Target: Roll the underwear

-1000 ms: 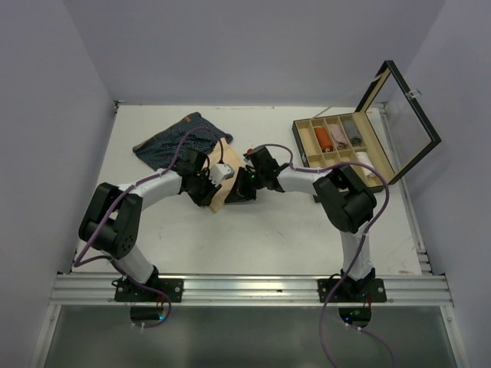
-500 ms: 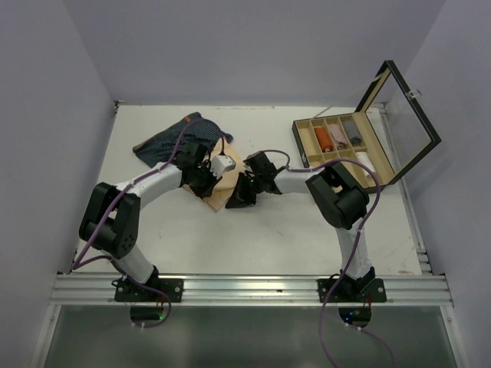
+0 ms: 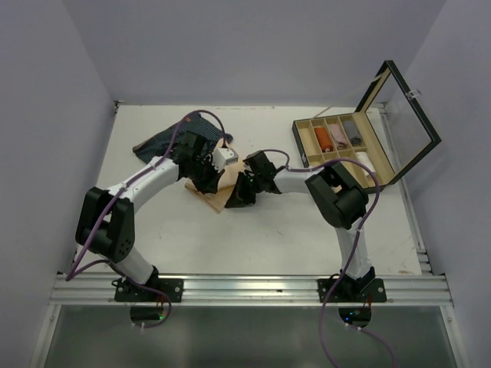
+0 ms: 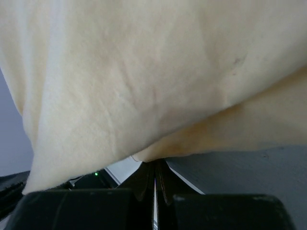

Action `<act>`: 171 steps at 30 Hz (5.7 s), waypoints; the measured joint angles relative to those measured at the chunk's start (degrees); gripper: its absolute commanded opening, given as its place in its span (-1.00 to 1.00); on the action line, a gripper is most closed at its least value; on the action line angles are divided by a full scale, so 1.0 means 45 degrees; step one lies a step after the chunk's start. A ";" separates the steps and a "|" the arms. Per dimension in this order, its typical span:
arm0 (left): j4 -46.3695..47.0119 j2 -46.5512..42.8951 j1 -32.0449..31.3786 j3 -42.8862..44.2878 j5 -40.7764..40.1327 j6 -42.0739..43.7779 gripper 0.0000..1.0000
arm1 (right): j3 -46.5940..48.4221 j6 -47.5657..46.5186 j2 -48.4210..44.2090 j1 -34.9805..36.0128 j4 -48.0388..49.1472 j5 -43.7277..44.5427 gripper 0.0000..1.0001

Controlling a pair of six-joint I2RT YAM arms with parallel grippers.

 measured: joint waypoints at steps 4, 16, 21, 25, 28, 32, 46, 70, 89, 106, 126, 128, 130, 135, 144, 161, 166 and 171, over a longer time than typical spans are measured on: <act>-0.0219 0.0049 -0.0029 0.0005 0.0690 -0.0029 -1.00 | 0.0068 0.0015 0.0068 0.0000 0.0029 -0.0024 -1.00; 0.0364 0.1753 -0.0126 -0.0651 0.1836 -0.0593 -1.00 | 0.0102 0.0044 0.0107 0.0000 0.0063 -0.0058 -1.00; 0.0699 0.2482 -0.0121 -0.0806 0.2035 -0.0937 -1.00 | 0.0102 -0.0044 0.0102 -0.0015 0.0049 -0.0068 -1.00; 0.0831 0.2492 -0.0024 -0.0860 0.2229 -0.1015 -0.83 | 0.0102 -0.0801 -0.0131 -0.0340 -0.0520 -0.0102 -1.00; 0.0816 0.2492 0.0243 -0.0971 0.2477 -0.0884 -0.68 | 0.0112 -0.1817 -0.0661 -0.1190 -0.1642 -0.0199 -0.82; 0.0646 0.2346 0.0748 -0.1292 0.2992 -0.0233 -0.50 | 0.0447 -0.3332 -0.1812 -0.2676 -0.2977 0.0053 -0.63; 0.0102 0.1812 0.0879 -0.1841 0.3070 0.1642 -0.46 | 0.2754 -0.6042 -0.1200 -0.2788 -0.4488 0.1098 -0.49; 0.0078 0.1812 0.0879 -0.1831 0.3099 0.1676 -0.45 | 0.4090 -0.6411 0.0627 -0.2157 -0.5523 0.1773 -0.45; 0.0078 0.1812 0.0879 -0.1855 0.3143 0.1705 -0.40 | 0.4386 -0.7125 -0.0049 -0.2409 -0.6115 0.1666 -1.00; -0.0015 0.1792 0.0879 -0.1855 0.3162 0.1797 -0.38 | 0.2807 -0.7427 -0.0073 -0.2463 -0.6042 0.1486 -1.00; -0.2079 -0.1530 0.0879 -0.1904 0.3614 0.4031 -0.04 | 0.4303 -1.0146 -0.0991 -0.2501 -0.6863 -0.0102 -0.07; -0.1855 -0.2234 0.0913 -0.1384 0.3944 0.3585 -0.08 | 0.5115 -1.0598 -0.1268 -0.2497 -0.6766 -0.0675 -0.17; -0.1307 -0.2827 0.1117 -0.1166 0.4201 0.2807 -0.16 | 0.5955 -1.0754 -0.1268 -0.2463 -0.6513 -0.1224 -0.29; -0.0272 -0.2205 0.2637 -0.1171 0.4459 0.0967 -0.32 | 0.7193 -1.0666 -0.0296 -0.2137 -0.5897 -0.2346 -0.36; 0.0685 0.1899 0.5328 -0.1632 0.4454 -0.0879 -0.46 | 0.6339 -1.0365 0.2477 -0.1277 -0.5649 -0.2905 -0.40; 0.1059 0.1185 0.5882 -0.1651 0.6951 -0.1443 -0.20 | 0.6484 -1.2624 0.1758 -0.1326 -0.7509 -0.2254 -0.35; 0.2132 -0.0899 0.6105 -0.1651 0.7023 -0.2414 -0.19 | 0.6489 -1.2517 0.0078 -0.0418 -0.7091 -0.2730 -0.35; 0.2997 0.0248 0.6164 -0.1666 0.7135 -0.3419 -0.22 | 0.6771 -1.1910 0.0209 0.0952 -0.6188 -0.3308 -0.35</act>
